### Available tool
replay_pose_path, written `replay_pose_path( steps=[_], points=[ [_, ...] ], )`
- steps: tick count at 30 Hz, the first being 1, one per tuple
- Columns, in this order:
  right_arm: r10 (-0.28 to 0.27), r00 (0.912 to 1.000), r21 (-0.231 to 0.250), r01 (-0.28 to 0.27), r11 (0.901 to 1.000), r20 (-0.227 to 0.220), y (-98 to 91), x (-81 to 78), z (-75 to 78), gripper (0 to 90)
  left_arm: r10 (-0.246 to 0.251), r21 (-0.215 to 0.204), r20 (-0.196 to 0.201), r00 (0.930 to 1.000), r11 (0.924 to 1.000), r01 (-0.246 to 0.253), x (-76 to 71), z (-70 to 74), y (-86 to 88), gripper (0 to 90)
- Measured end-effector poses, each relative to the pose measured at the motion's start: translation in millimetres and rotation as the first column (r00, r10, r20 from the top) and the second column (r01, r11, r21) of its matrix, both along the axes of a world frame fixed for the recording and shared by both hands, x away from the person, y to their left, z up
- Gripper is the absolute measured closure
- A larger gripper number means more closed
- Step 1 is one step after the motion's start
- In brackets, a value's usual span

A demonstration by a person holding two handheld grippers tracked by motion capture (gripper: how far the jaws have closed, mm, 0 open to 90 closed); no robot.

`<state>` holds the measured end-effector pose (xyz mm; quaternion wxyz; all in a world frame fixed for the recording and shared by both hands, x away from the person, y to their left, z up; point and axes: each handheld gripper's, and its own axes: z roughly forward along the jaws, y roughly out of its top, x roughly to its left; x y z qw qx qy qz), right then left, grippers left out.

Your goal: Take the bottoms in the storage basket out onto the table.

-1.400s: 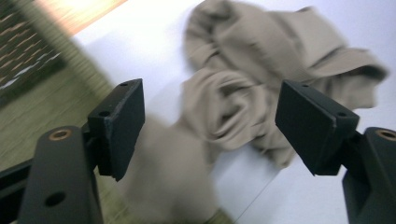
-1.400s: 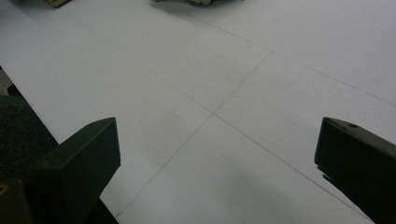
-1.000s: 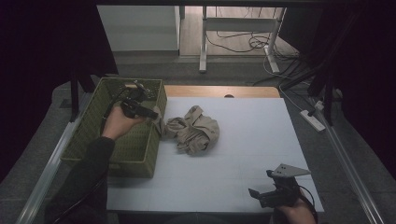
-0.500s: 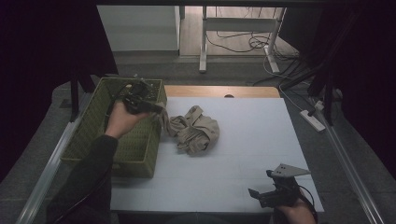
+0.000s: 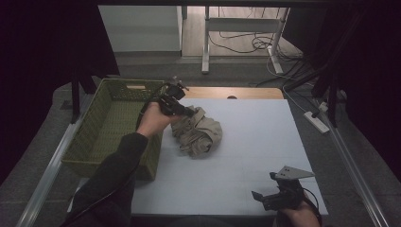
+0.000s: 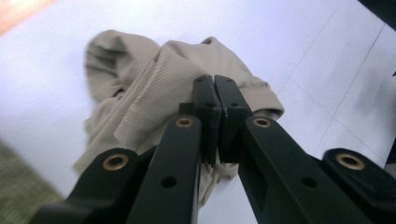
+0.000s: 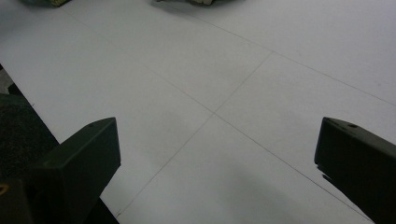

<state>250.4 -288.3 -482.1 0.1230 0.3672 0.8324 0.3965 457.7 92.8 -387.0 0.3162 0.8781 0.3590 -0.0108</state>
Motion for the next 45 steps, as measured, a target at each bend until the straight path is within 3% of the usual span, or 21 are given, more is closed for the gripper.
replay_pose_path(
  steps=[4, 8, 11, 17, 26, 33, 37, 40, 45],
  points=[
    [0.000, 1.0000, 0.000, 0.000, 1.0000, -0.001, -0.2, -0.1, 0.2, 0.8, -0.024, 0.025, -0.020, 0.9995, 0.9994, 0.024, 5.0, -14.0, -20.0, 85.3],
    [0.001, 1.0000, 0.004, -0.001, 1.0000, -0.001, -0.5, -0.3, 0.2, 0.8, -0.054, 0.046, -0.044, 0.9976, 0.9974, 0.056, 5.6, -27.8, -34.0, 66.1],
    [0.001, 1.0000, 0.005, -0.001, 1.0000, 0.000, -0.6, -0.3, 0.2, 0.8, -0.060, 0.043, -0.026, 0.9979, 0.9972, 0.061, 3.9, -28.4, -35.9, 54.6],
    [0.001, 1.0000, 0.004, -0.001, 1.0000, 0.000, -0.5, -0.3, 0.2, 0.8, -0.050, 0.008, 0.005, 0.9988, 0.9987, 0.050, 1.6, -19.7, -25.9, 42.2],
    [0.001, 1.0000, -0.001, -0.001, 1.0000, -0.002, -0.2, 0.0, 0.1, 0.8, -0.064, -0.026, 0.109, 0.9920, 0.9974, 0.068, -5.1, -17.7, -4.4, 20.2],
    [-0.001, 1.0000, 0.000, 0.001, 1.0000, -0.001, 0.0, 0.0, 0.0, 0.8, -0.041, -0.084, 0.103, 0.9938, 0.9952, 0.049, -9.8, -17.2, 6.0, 13.1],
    [-0.002, 1.0000, -0.001, 0.002, 1.0000, -0.001, -0.1, 0.0, 0.2, 0.8, -0.036, -0.061, 0.123, 0.9917, 0.9972, 0.043, -15.6, -16.5, 9.8, 10.0],
    [-0.002, 1.0000, 0.000, 0.002, 1.0000, -0.001, 0.1, 0.1, 0.0, 0.8, -0.031, -0.094, 0.119, 0.9924, 0.9947, 0.043, -19.0, -16.1, 16.7, 8.1],
    [-0.003, 1.0000, -0.002, 0.003, 1.0000, -0.001, 0.4, 0.0, -0.1, 0.8, -0.014, -0.113, 0.136, 0.9906, 0.9931, 0.030, -24.3, -15.7, 27.7, 4.7]
  ],
)
